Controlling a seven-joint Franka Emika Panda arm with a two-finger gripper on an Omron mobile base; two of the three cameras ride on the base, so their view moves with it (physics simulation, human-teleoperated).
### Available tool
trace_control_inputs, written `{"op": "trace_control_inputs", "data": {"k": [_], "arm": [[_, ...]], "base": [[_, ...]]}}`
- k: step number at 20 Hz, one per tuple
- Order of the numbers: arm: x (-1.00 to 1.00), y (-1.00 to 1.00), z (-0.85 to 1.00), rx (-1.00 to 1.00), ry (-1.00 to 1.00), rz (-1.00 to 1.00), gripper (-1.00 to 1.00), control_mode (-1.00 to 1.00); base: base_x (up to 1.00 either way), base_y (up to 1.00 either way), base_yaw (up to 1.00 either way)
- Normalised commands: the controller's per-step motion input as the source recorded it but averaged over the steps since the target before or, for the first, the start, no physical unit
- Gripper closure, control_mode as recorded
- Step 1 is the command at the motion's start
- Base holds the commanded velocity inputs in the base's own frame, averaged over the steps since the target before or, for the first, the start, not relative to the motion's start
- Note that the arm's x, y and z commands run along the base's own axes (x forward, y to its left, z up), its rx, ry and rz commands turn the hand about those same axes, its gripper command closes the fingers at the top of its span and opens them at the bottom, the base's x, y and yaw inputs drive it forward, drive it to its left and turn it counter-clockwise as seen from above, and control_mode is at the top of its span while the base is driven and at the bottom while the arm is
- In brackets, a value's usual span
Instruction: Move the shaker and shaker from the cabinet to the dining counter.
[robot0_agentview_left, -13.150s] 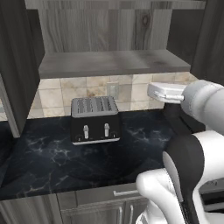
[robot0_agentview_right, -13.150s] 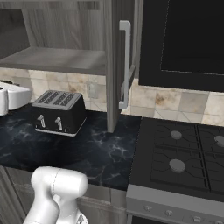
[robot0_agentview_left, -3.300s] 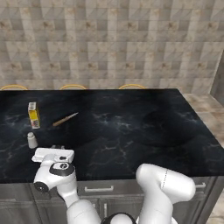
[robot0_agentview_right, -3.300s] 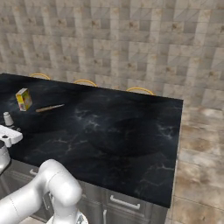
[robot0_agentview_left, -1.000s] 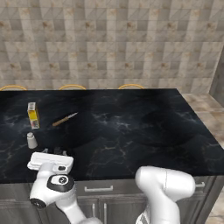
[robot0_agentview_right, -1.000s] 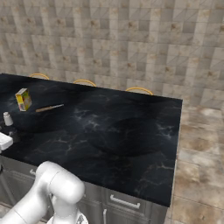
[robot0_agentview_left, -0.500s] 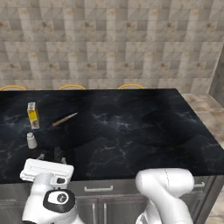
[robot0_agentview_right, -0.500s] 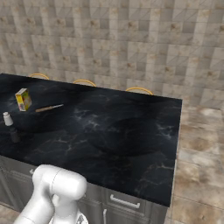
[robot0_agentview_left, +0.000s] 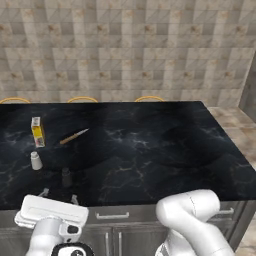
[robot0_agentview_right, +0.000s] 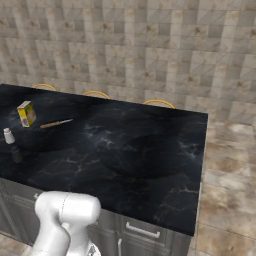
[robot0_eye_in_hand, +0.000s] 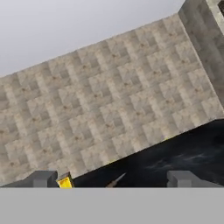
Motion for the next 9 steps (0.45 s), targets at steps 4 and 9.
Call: {"op": "trace_control_inputs", "data": {"k": [4, 9], "arm": [[-0.86, -0.19, 0.73, 0.21, 0.18, 0.00, -1.00, -1.00], [-0.51, -0.37, 0.79, 0.29, 0.39, 0.00, -1.00, -1.00]], "base": [[0.00, 0.00, 0.00], [0.00, 0.00, 0.00]]}}
